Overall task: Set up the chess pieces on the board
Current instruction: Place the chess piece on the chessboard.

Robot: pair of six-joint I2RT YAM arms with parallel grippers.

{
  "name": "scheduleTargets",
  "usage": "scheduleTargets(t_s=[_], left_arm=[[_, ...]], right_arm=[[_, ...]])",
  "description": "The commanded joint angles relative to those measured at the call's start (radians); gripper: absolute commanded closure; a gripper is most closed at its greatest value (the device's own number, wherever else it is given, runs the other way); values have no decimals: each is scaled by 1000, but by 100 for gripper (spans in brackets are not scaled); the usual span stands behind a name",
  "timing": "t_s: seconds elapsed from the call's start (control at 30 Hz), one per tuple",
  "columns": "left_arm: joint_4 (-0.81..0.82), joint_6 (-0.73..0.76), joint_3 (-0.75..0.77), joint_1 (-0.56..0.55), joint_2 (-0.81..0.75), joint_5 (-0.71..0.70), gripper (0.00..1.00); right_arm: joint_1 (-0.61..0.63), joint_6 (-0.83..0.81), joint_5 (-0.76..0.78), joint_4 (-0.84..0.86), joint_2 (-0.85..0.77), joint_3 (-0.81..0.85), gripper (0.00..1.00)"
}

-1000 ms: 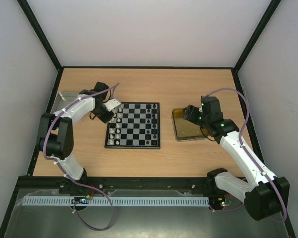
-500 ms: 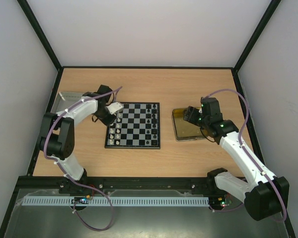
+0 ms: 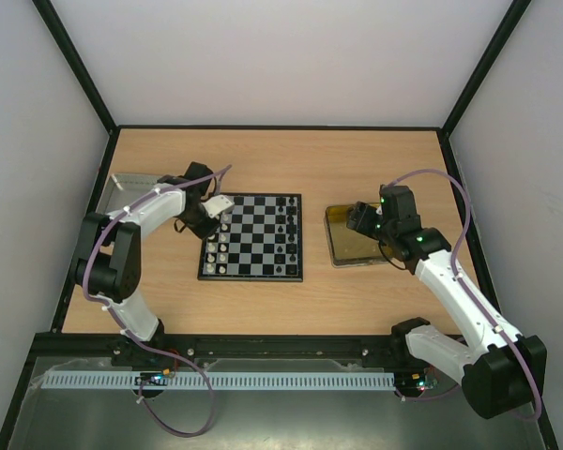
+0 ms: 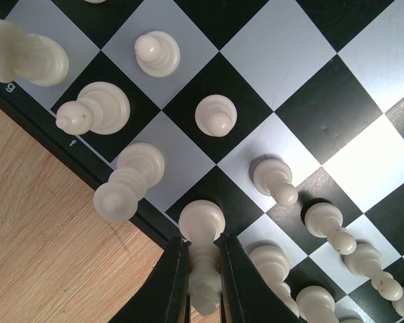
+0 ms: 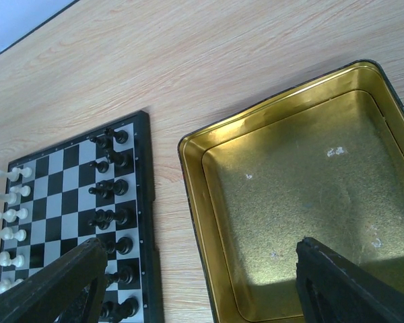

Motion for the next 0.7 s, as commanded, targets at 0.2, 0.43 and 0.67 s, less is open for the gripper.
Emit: scheduleTargets(t_s=[0.2,0.43,0.67], left_arm=[[-4,-13,-22,-16,-4,15,98],[-13,-15,-21,-25,-11,12,98],[-2,-16,-29,-24,-11,1,93]], right_arm=[[1,-6,16,-1,-25,-17,25],[1,-7,16,-5,-25,-13,25],[1,-8,14,-8,-23,-9,24]])
